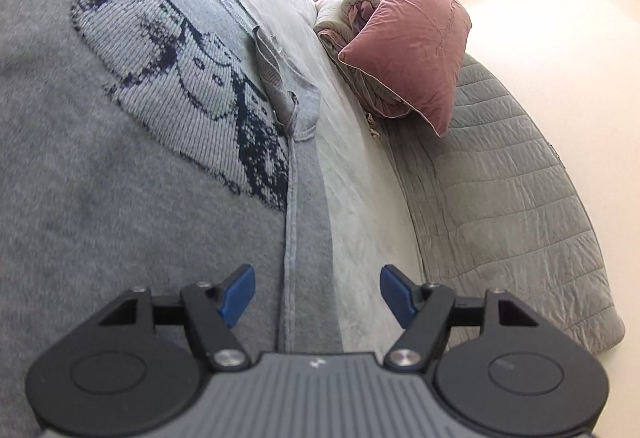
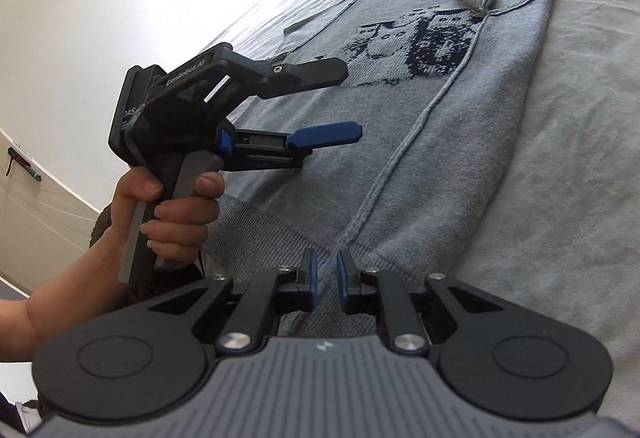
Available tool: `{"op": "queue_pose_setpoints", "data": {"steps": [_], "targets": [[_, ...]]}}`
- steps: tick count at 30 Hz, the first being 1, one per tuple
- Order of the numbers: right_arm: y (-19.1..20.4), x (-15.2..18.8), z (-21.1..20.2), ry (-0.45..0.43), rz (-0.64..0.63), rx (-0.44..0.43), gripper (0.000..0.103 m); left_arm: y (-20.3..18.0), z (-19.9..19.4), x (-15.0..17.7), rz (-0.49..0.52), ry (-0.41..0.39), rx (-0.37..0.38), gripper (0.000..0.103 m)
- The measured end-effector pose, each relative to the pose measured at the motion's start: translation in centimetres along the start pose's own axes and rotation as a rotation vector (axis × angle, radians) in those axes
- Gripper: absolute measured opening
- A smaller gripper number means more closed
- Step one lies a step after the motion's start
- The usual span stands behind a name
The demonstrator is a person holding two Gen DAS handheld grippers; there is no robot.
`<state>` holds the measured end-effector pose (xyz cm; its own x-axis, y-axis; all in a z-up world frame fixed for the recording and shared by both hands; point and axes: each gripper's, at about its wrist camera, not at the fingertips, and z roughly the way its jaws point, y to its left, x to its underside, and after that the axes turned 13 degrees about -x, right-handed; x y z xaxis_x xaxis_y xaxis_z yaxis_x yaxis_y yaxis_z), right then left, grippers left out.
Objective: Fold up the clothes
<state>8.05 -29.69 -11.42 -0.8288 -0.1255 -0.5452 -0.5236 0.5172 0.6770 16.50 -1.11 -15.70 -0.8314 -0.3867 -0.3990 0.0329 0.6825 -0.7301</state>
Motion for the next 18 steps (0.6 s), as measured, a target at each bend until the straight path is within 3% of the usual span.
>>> {"op": "queue_pose_setpoints", "data": {"steps": [8, 11, 14, 18], "targets": [[-2.1, -1.6, -0.5, -0.105, 0.077, 0.038, 0.018, -2.7, 4.1, -5.1, 0.133, -0.091, -0.160, 0.069], [-2.9, -2.8, -0.4, -0.129, 0.098, 0.045, 0.018, -5.0, 5.9, -6.5, 0.226, -0.127, -0.196, 0.069], [-3.7, -3.8, -0.1, -0.139, 0.118, 0.039, 0.018, -6.3, 8.0, -7.0, 0.261, -0.119, -0.189, 0.047], [-4.5, -4.8, 0.8, -0.124, 0.136, 0.043, 0.018, -8.0, 10.9, -7.6, 0.302, -0.104, -0.175, 0.046]]}}
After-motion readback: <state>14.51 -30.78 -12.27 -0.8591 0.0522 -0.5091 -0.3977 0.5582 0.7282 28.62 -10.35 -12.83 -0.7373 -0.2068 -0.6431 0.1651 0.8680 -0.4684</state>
